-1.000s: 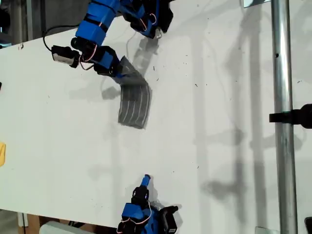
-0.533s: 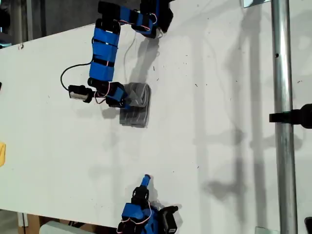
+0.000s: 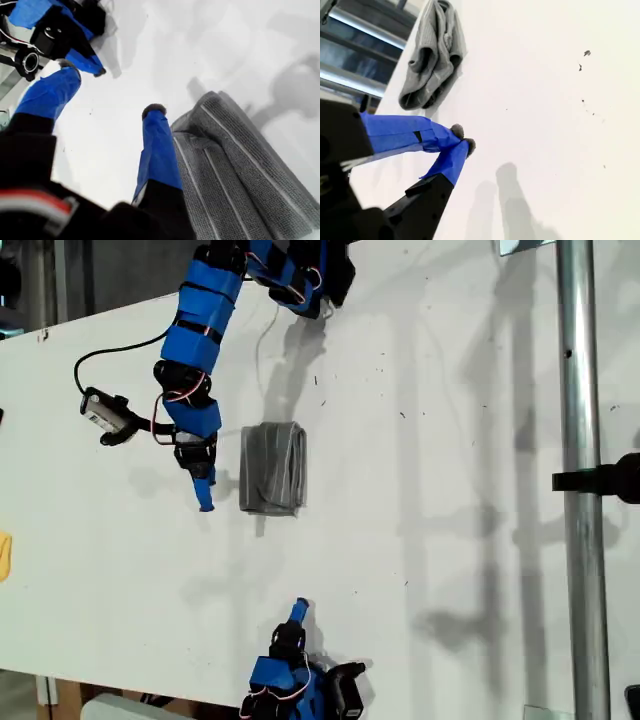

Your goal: Grasp corners of a towel and fold twice.

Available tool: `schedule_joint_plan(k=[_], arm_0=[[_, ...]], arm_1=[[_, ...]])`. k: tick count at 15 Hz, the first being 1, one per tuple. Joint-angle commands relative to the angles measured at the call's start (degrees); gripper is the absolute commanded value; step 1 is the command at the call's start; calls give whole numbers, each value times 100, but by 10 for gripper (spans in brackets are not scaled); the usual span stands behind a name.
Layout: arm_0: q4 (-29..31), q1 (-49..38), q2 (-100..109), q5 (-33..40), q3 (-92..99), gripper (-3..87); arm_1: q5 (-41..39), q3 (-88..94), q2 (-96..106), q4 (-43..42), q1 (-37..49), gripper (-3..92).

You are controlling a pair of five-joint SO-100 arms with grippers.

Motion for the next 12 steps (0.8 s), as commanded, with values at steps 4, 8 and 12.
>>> schedule_joint_plan(k=[4,8,12], arm_0=[[264,-62,18,-624,35,-24],[545,-9,18,-967,35,-24],[554,-9,18,519,35,-24]], arm_1=[[589,1547,809,1415,79,-2],[1424,4544,1125,1327,-88,-3],[2057,5889,2417,1775,105,-3]])
